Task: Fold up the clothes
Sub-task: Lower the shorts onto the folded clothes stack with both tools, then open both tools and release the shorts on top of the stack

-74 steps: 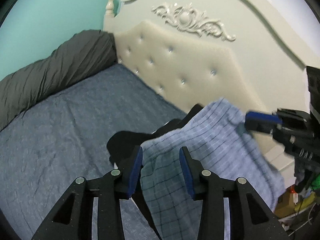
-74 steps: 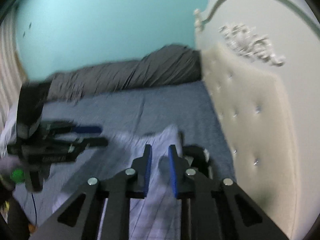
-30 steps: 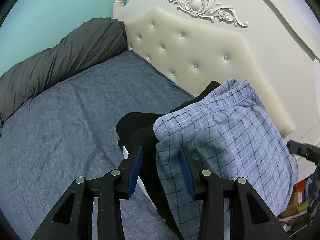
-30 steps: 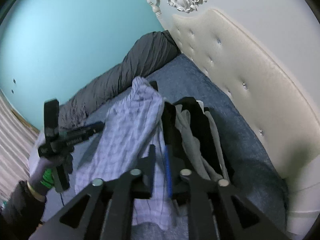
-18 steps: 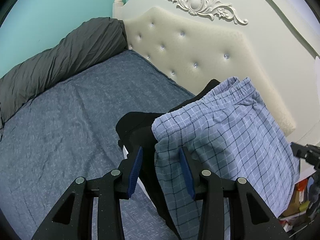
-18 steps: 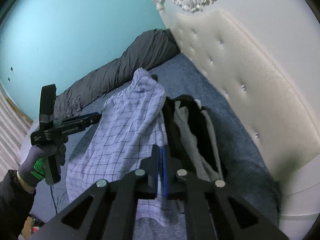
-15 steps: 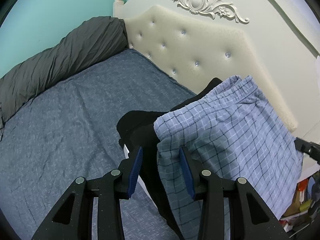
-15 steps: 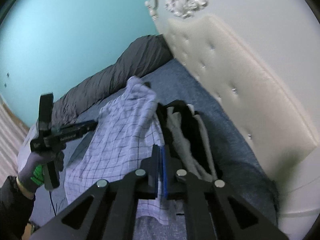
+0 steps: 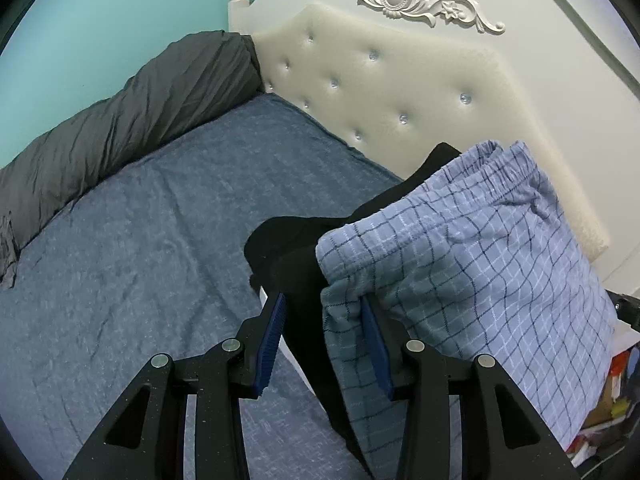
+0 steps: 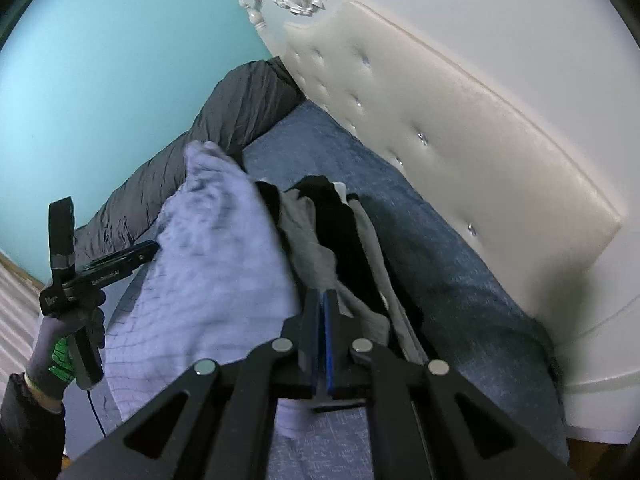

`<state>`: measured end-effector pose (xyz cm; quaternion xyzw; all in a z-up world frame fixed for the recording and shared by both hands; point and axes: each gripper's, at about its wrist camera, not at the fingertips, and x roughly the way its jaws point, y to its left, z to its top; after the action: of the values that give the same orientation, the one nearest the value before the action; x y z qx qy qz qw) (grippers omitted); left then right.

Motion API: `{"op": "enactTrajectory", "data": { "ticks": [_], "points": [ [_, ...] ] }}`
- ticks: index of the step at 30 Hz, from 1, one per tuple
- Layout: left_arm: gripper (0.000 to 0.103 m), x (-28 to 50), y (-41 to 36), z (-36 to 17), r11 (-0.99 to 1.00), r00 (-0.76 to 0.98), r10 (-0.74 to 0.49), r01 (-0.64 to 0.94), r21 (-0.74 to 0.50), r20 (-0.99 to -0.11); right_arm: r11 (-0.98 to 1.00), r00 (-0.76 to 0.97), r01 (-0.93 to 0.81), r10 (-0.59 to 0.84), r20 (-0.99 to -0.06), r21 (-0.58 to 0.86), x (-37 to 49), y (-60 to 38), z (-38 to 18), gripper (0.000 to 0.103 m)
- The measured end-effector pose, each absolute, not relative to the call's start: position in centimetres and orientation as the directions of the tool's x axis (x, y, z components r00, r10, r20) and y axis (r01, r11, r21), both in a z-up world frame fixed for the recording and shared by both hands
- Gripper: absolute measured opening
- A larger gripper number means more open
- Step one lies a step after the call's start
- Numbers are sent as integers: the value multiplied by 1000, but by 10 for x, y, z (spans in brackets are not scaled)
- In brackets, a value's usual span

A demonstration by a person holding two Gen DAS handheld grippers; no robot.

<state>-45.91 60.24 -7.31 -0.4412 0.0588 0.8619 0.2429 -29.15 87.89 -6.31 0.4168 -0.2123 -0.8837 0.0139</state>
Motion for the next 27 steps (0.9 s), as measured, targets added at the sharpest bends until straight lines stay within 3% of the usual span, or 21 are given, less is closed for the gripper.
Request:
{"op": "enactTrajectory", "data": {
  "ticks": [5,10,18,27],
  "points": [
    [44,-458,597,-65,-870,-508,399,-474,-139,-763,-933,-719,-125,-151,-679,339,-283,878,-43,3],
    [44,-459,598,-60,-870,-520,404,-472,-140,-753,-966,-768,47,-199,-609,255,-306,837,-4,3],
    [44,-461,597,-69,-865,-520,405,-484,-131,-753,-978,-708,170,-208,-675,123,-388,781,3,2],
    [44,-454,593,-72,-844,-519,437,-519,-135,-735,-994,-634,65,-105,-766,83,-445,786,-29,2]
  ]
}}
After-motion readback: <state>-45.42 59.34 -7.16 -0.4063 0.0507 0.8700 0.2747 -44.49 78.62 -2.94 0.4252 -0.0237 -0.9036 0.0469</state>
